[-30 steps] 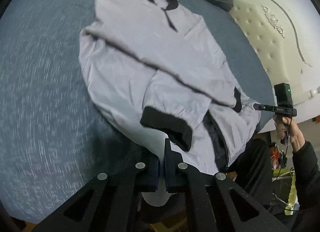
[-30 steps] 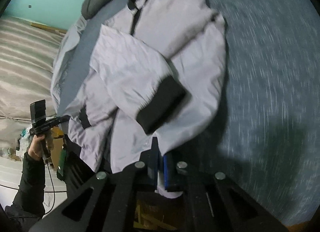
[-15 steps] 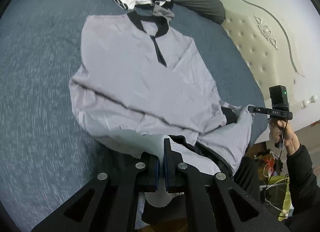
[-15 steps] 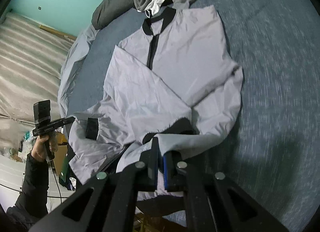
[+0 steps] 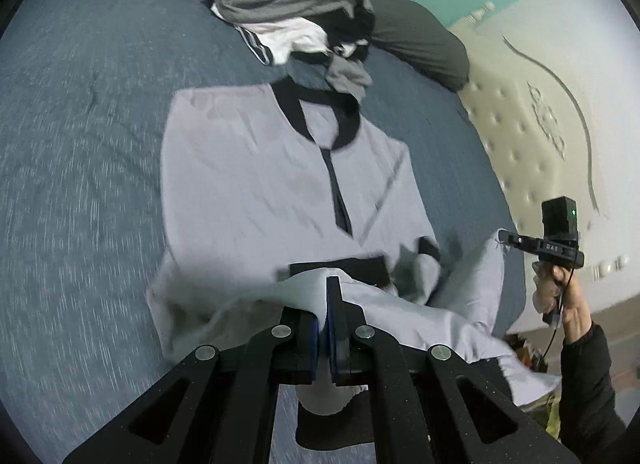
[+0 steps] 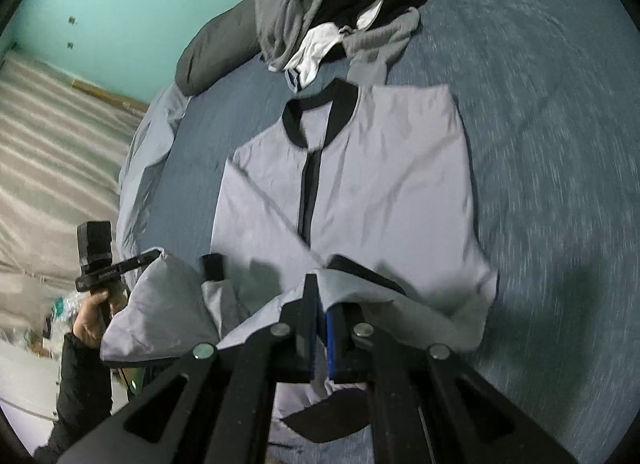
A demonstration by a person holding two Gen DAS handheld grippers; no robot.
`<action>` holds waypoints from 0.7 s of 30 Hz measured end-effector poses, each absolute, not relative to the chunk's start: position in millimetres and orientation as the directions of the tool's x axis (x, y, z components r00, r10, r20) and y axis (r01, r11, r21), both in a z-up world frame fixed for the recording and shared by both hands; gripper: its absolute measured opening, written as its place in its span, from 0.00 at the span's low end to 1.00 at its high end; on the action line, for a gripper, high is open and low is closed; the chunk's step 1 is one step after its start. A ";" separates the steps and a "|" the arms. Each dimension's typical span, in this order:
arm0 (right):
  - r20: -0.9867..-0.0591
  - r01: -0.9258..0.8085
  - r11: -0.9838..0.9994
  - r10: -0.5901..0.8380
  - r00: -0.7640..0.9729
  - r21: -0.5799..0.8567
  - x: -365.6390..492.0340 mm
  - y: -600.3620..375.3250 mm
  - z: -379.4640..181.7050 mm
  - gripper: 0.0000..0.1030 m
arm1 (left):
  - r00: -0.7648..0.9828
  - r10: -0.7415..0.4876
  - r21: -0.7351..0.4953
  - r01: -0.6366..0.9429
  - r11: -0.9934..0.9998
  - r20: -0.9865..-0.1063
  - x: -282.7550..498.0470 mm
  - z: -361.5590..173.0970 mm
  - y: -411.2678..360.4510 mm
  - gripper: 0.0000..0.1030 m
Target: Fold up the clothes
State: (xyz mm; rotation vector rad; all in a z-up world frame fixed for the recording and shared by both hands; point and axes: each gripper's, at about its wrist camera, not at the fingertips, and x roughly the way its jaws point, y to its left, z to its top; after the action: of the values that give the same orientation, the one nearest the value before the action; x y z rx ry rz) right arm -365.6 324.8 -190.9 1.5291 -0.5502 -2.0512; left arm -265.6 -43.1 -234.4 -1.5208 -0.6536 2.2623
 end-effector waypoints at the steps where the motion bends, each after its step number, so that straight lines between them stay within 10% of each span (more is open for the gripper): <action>1: -0.750 0.157 -0.785 -0.619 -0.233 0.599 -379.5 324.9 -190.3 0.03 | -0.374 0.509 -0.546 -0.010 -0.838 -0.775 -277.7 -238.0 -48.6 0.03; 21: -0.770 -0.175 -0.759 -0.571 -0.285 0.627 -556.5 361.8 -301.4 0.04 | -0.397 0.454 -0.581 0.301 -0.756 -0.797 -429.0 -349.6 -133.0 0.21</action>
State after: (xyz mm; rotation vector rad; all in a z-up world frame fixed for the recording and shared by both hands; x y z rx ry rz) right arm -556.5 361.8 -301.4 1.6879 -0.9271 -2.1298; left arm -429.0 -133.0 -349.6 -1.6638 -1.0515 2.3174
